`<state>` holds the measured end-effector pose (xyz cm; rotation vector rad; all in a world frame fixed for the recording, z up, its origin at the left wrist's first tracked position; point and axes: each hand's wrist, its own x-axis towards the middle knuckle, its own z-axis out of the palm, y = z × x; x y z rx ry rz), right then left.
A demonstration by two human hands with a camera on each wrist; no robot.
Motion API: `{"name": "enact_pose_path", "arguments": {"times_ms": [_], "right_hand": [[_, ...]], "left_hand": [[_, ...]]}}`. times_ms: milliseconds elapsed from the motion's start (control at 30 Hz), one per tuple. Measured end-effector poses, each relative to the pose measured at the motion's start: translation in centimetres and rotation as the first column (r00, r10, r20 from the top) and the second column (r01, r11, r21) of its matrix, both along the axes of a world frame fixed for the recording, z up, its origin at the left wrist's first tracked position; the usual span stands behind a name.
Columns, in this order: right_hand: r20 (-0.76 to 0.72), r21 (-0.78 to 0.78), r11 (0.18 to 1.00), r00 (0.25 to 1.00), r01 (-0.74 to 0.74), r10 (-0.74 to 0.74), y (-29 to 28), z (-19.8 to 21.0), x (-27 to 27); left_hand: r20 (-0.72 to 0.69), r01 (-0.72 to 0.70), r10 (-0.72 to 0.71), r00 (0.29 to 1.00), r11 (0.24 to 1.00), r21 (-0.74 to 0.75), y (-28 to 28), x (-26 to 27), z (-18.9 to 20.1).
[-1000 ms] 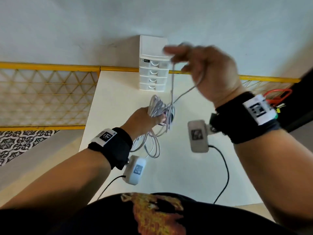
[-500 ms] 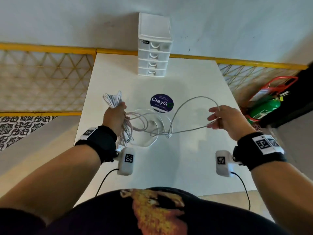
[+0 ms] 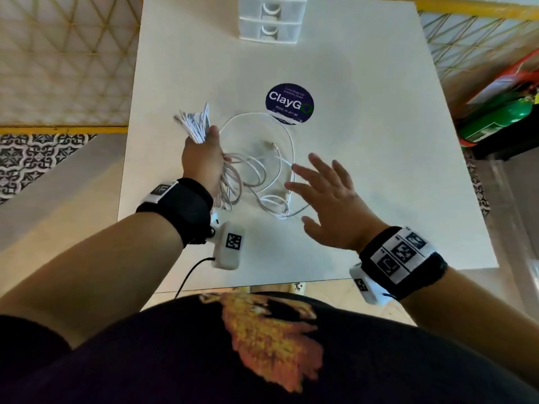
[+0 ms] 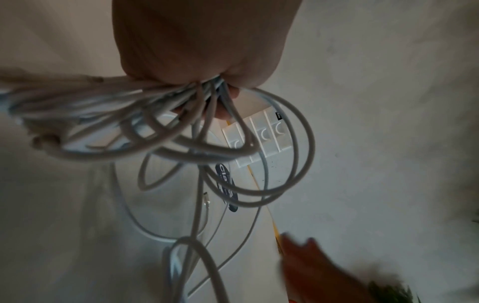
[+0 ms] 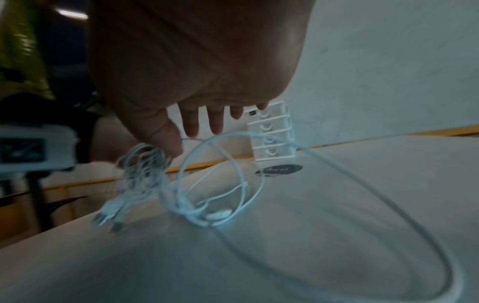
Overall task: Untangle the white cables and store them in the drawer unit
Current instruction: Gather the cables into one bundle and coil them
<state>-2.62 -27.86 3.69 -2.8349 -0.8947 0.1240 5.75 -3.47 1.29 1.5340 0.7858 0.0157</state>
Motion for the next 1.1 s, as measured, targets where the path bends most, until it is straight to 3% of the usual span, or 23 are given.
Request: {"name": "enact_pose_path", "arguments": {"times_ms": [100,167,233,267,300,367,400,433,500,567,667,767,800,1000,1100], "right_hand": [[-0.130,-0.243,0.968,0.991,-0.056,0.025,1.9,-1.1,-0.4],[-0.215,-0.279,0.960,0.976,-0.015,-0.047,2.7,-1.4,-0.4],[-0.190,-0.239,0.968,0.974,0.079,-0.126,2.8,-0.9,-0.2],[-0.164,-0.194,0.970,0.970,0.148,-0.181,2.7,-0.5,0.1],[-0.149,-0.111,0.967,0.958,0.230,-0.245,2.6,-0.1,0.5],[-0.207,0.098,0.923,0.915,0.373,-0.348,3.0,1.3,1.4],[-0.286,0.188,0.891,0.891,0.414,-0.354,3.4,2.1,2.0],[-0.358,0.263,0.859,0.871,0.439,-0.336,3.7,2.9,2.5],[-0.447,0.384,0.781,0.840,0.492,-0.308,3.6,5.0,3.1],[-0.442,0.468,0.713,0.837,0.523,-0.324,2.6,6.7,3.7],[-0.424,0.547,0.615,0.821,0.568,-0.382,0.2,7.9,4.1],[-0.508,0.705,0.276,0.737,0.653,-0.446,-3.5,7.6,4.2],[-0.517,0.716,0.212,0.710,0.665,-0.478,-4.9,7.3,4.2],[-0.586,0.625,0.199,0.623,0.754,-0.518,-8.7,4.5,2.7],[-0.583,0.466,0.417,0.625,0.781,-0.519,-8.4,4.0,2.5]], "left_hand": [[-0.009,-0.018,0.019,1.000,1.000,0.024,-0.2,-0.2,0.9],[0.021,0.034,-0.036,0.999,0.994,0.105,-0.3,-0.8,1.6],[0.101,0.200,-0.216,0.971,0.969,0.144,-0.4,-2.1,2.8],[0.121,0.368,-0.386,0.915,0.918,0.146,-0.6,-2.8,3.5],[0.109,0.571,-0.587,0.802,0.808,0.146,-0.8,-3.5,4.3],[-0.049,0.854,-0.866,0.498,0.480,0.198,-1.6,-4.4,4.8],[-0.148,0.891,-0.893,0.425,0.384,0.243,-2.1,-4.6,4.6],[-0.183,0.887,-0.885,0.428,0.372,0.274,-2.5,-4.7,4.3],[-0.179,0.851,-0.852,0.493,0.429,0.301,-2.8,-4.4,4.0],[-0.215,0.837,-0.830,0.514,0.430,0.340,-2.3,-3.8,4.1],[-0.202,0.807,-0.790,0.580,0.522,0.277,-1.3,-2.8,4.7],[-0.192,0.757,-0.736,0.649,0.599,0.263,0.2,-2.2,4.7],[-0.171,0.724,-0.705,0.688,0.649,0.236,0.8,-2.1,4.7],[-0.105,0.673,-0.667,0.738,0.714,0.196,0.8,-2.3,4.7],[-0.080,0.661,-0.660,0.747,0.725,0.195,0.8,-2.0,4.5]]}}
